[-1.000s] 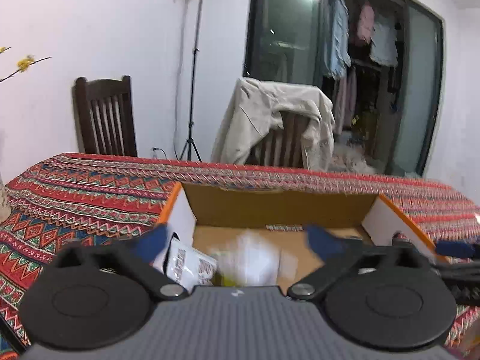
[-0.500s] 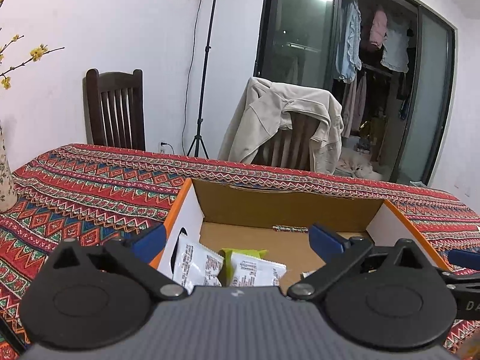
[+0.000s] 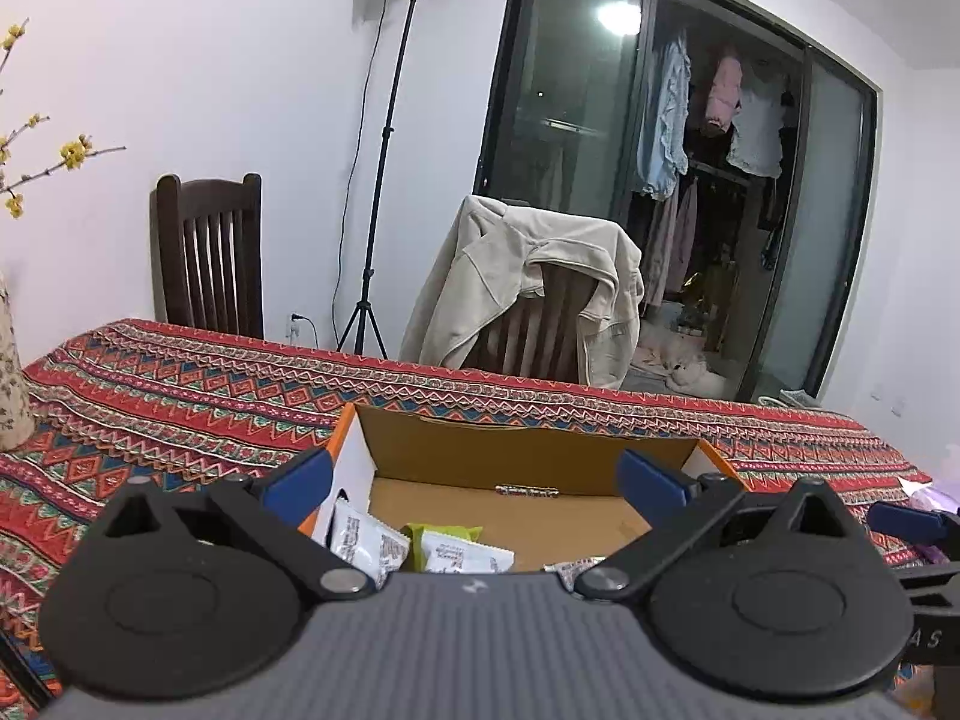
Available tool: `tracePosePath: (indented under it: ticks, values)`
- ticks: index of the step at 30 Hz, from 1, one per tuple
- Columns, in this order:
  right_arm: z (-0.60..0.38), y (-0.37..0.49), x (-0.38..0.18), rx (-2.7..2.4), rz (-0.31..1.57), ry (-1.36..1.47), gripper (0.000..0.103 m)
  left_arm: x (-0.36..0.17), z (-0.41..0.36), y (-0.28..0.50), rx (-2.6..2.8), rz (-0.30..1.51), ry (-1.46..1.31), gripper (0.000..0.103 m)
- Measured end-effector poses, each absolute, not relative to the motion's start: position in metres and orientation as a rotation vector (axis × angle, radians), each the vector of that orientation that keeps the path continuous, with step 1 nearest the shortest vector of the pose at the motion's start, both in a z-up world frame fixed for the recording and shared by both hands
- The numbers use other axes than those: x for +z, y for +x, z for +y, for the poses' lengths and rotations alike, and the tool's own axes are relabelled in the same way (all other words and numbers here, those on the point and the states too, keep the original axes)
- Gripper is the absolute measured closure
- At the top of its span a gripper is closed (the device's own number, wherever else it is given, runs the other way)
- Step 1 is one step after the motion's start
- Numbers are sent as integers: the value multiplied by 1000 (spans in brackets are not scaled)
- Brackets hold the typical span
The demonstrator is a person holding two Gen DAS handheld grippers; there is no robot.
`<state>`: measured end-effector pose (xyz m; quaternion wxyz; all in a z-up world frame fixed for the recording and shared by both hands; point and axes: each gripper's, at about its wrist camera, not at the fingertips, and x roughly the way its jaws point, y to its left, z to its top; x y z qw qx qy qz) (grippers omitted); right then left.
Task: Organize snacks
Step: 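Open both tools over the box and withdraw them to the pile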
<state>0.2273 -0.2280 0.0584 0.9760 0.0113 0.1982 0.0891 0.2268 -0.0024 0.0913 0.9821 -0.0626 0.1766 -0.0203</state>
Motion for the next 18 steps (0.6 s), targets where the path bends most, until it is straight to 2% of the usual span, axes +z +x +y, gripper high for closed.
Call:
tracePosePath:
  ticks: [8,18]
  values:
    - [-224,185,56,186,407,6,0,92,9,186,-61,355,-128,0]
    - [-214,129,33,217,439,11,0,63,33,132,-69,381,-152,0]
